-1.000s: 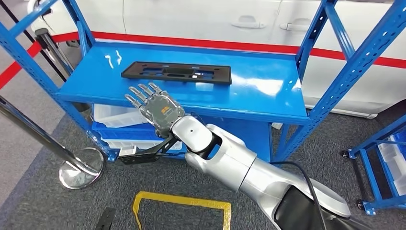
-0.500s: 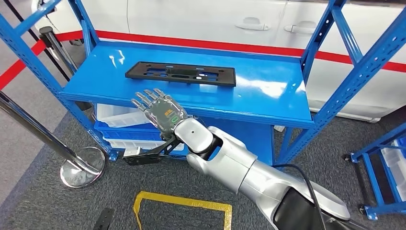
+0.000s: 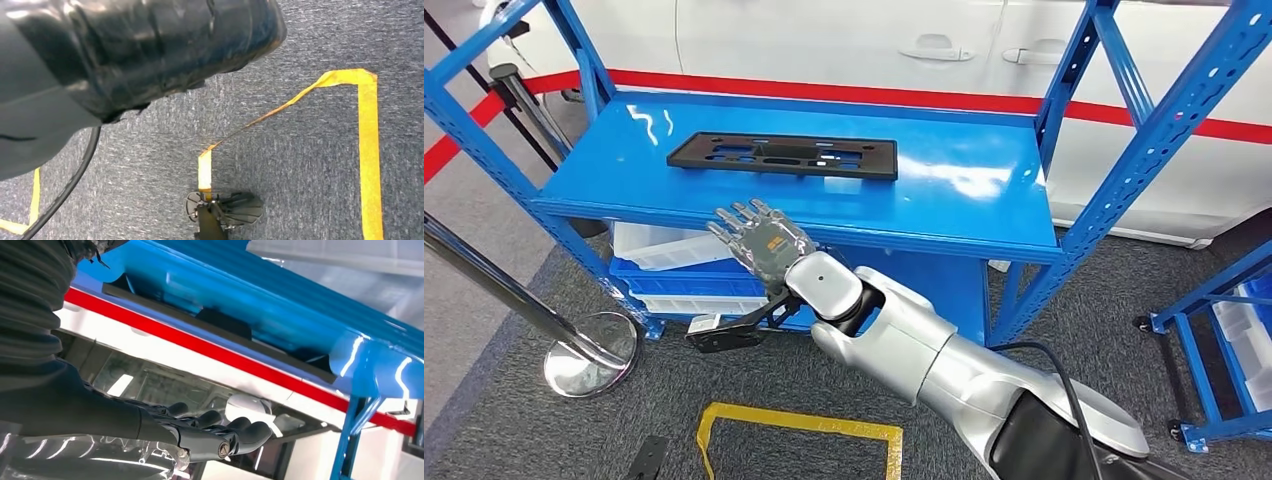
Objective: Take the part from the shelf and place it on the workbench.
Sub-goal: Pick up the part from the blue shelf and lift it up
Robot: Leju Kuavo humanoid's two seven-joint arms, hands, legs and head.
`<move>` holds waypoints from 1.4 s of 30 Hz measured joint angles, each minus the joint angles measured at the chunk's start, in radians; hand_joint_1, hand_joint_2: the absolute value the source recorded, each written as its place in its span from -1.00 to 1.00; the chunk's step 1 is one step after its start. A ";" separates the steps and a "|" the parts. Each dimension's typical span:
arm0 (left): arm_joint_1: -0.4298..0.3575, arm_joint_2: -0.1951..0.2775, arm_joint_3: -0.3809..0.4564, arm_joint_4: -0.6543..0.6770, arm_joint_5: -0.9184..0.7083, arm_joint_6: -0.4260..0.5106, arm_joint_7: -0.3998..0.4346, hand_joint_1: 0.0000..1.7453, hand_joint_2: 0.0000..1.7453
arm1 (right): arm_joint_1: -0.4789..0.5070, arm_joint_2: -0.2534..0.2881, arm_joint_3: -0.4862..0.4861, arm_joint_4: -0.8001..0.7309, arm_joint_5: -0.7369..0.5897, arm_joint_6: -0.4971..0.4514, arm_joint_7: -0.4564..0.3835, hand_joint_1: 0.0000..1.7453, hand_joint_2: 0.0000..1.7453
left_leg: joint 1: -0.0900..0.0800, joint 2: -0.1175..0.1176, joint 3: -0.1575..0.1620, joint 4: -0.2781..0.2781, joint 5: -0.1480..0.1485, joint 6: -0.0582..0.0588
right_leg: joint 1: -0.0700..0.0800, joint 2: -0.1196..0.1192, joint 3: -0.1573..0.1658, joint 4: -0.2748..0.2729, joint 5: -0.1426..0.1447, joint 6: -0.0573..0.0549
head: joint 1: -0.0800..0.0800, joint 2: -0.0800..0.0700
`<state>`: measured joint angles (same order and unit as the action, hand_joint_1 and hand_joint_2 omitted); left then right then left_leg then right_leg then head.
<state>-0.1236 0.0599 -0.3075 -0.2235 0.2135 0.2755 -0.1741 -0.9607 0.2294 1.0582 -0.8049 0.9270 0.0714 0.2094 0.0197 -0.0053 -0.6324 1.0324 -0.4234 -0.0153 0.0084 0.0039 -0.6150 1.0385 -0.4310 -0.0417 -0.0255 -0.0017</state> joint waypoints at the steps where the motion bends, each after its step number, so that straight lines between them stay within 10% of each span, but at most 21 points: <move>1: 0.000 0.000 0.000 0.000 0.001 0.000 -0.001 -1.00 -1.00 | -0.001 0.000 0.000 0.003 0.000 0.003 0.000 -1.00 1.00 | -0.003 0.000 0.005 -0.011 -0.003 0.005 | 0.001 0.000 -0.001 0.000 -0.001 0.005 | 0.000 0.000; 5: 0.002 -0.001 0.000 0.000 0.005 0.000 -0.002 -1.00 -1.00 | -0.002 0.000 0.000 0.008 -0.002 0.014 0.000 -1.00 1.00 | 0.004 0.000 0.017 -0.026 0.002 0.025 | -0.001 0.000 -0.014 0.033 -0.024 0.027 | 0.003 0.000; 10: 0.003 -0.001 0.000 0.000 0.008 0.001 -0.004 -1.00 -1.00 | 0.007 -0.004 0.001 0.018 -0.009 0.017 0.000 -1.00 1.00 | 0.006 0.000 0.023 -0.029 -0.003 0.035 | -0.017 -0.001 -0.137 0.257 -0.102 0.048 | 0.009 0.000; 15: 0.003 -0.001 0.000 0.000 0.019 0.003 -0.007 -1.00 -1.00 | 0.007 -0.005 0.001 0.022 -0.012 0.016 0.000 -1.00 1.00 | 0.007 -0.003 0.026 -0.017 -0.017 0.012 | -0.021 0.000 -0.035 0.027 0.014 0.042 | 0.009 0.000; 20: 0.004 -0.002 0.000 0.000 0.031 0.005 -0.011 -1.00 -1.00 | 0.006 -0.004 0.001 0.022 -0.013 0.016 0.000 -1.00 1.00 | 0.010 0.001 0.018 0.017 -0.038 -0.016 | -0.018 0.003 -0.015 0.003 0.010 0.010 | 0.005 0.000; 25: 0.009 0.000 0.000 0.000 0.051 0.003 -0.018 -1.00 -1.00 | 0.012 -0.002 0.001 0.022 -0.015 0.015 0.000 -1.00 1.00 | 0.010 0.003 -0.111 0.249 -0.118 -0.021 | -0.009 0.003 0.000 0.000 -0.002 -0.012 | 0.001 0.000; 30: 0.014 0.000 0.000 0.000 0.068 0.002 -0.022 -1.00 -1.00 | 0.014 -0.002 0.002 0.020 -0.015 0.014 0.000 -1.00 1.00 | 0.002 0.004 -0.018 0.015 0.011 -0.004 | -0.003 0.006 0.016 0.004 -0.019 -0.004 | 0.001 0.000; 36: 0.017 0.000 0.000 0.000 0.074 0.002 -0.027 -1.00 -1.00 | 0.013 -0.003 0.002 0.009 -0.013 0.011 0.000 -1.00 1.00 | 0.005 0.006 0.023 -0.033 0.003 0.023 | 0.001 0.000 0.010 0.035 -0.050 0.029 | 0.006 0.000; 39: 0.015 0.000 0.000 0.000 0.074 0.002 -0.028 -1.00 -1.00 | 0.014 -0.005 0.010 0.008 -0.013 0.010 0.000 -1.00 1.00 | 0.005 0.006 0.038 -0.038 -0.007 0.033 | -0.008 -0.002 -0.087 0.203 -0.105 0.041 | 0.012 0.000; 42: 0.018 0.000 0.000 0.000 0.075 0.002 -0.027 -1.00 -1.00 | 0.022 -0.009 0.017 0.009 -0.013 0.010 0.000 -1.00 1.00 | 0.006 0.004 0.050 -0.035 -0.021 0.031 | -0.016 -0.002 -0.121 0.210 -0.059 0.045 | 0.012 0.000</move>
<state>-0.1053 0.0603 -0.3071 -0.2235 0.2881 0.2777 -0.2016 -0.9382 0.2208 1.0754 -0.7963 0.9141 0.0816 0.2094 0.0258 -0.0012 -0.5825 0.9973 -0.4443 0.0160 -0.0080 0.0017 -0.7359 1.2488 -0.4895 0.0032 -0.0133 -0.0015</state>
